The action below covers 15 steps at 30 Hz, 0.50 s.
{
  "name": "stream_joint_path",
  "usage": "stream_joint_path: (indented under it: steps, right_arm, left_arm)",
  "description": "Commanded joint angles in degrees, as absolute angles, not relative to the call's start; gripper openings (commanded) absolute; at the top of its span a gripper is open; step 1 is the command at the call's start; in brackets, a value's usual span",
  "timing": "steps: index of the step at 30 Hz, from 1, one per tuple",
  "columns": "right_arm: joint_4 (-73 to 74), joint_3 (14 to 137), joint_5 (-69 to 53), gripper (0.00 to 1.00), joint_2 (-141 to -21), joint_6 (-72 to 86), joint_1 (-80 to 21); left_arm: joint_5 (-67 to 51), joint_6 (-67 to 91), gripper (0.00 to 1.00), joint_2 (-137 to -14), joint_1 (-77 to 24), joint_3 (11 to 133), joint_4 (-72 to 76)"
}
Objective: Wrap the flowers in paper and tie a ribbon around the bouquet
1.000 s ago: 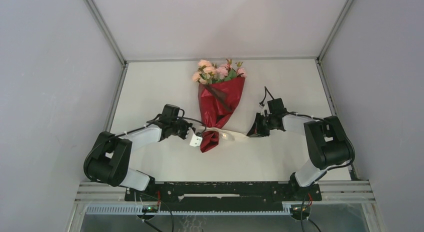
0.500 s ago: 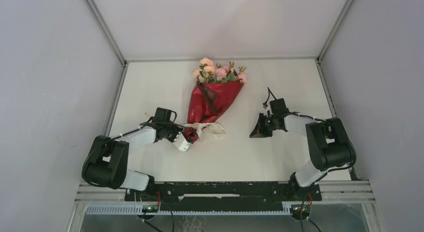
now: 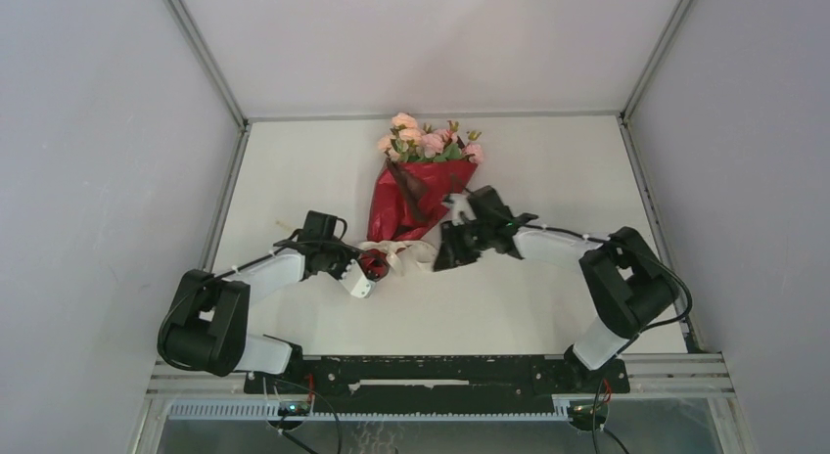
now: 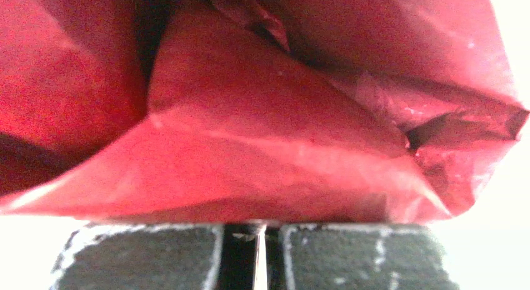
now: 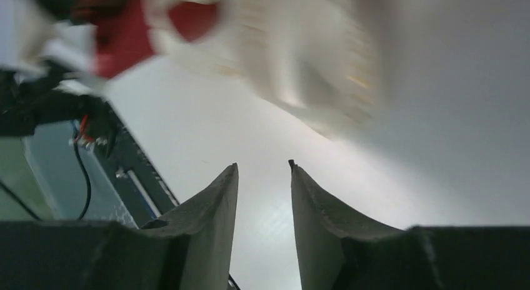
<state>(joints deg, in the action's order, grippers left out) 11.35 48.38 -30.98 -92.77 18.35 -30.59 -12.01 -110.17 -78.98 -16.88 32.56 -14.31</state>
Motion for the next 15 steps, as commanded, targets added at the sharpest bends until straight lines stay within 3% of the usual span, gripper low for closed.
stream_joint_path:
  steps: [1,5,15]
  right_arm:
    - [-1.3,54.5,-34.1,0.50,-94.7,15.2,-39.4]
    - [-8.9,57.9,-34.3,0.66,-98.8,18.1,-41.5]
    - [-7.4,63.5,-32.9,0.61,-107.4,16.3,-43.5]
  left_arm:
    - [-13.2,-110.8,0.00,-77.4,-17.3,31.3,-14.3]
    - [-13.4,-110.6,0.00,-77.0,-17.3,30.9,-14.3]
    - [-13.5,-110.4,0.00,-76.5,-17.3,30.0,-13.1]
